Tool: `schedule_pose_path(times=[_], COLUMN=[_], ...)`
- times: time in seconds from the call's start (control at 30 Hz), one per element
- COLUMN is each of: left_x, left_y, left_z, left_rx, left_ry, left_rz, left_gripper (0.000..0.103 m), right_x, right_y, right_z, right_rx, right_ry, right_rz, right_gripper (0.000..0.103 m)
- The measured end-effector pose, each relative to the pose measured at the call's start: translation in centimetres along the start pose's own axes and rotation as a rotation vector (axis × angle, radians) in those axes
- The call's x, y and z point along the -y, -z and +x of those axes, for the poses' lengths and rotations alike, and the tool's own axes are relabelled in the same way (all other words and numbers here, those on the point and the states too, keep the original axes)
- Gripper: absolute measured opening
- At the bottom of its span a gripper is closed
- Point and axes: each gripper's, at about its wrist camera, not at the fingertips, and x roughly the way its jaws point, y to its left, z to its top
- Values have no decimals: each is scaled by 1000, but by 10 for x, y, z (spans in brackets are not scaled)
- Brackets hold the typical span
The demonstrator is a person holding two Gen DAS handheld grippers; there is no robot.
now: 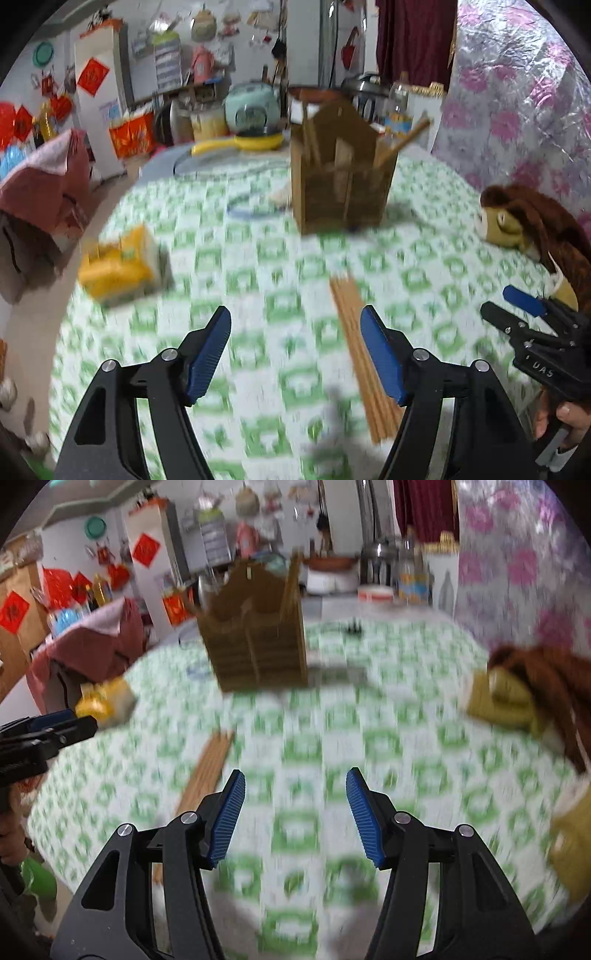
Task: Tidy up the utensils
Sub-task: 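Move both open tools back toward the chopstick pile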
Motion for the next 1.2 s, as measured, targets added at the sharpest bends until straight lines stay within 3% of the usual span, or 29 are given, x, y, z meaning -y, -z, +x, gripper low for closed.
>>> schedule_pose_path(times=[0.23,0.43,1.2], left_x=[-2,12,34], left_y=[63,96,91], left_z=[18,22,42], left_rx=[-108,-157,-201], left_ry=[26,32,43], left_rz=[-46,17,28], left_gripper=[76,76,76], right_x=[-23,-38,-33], right_y=[53,62,69], right_z=[5,2,3], right_rx=[-99,-108,-103], right_ry=[-4,-16,16], right_rz=[-56,-83,-107], right_gripper=[64,69,73])
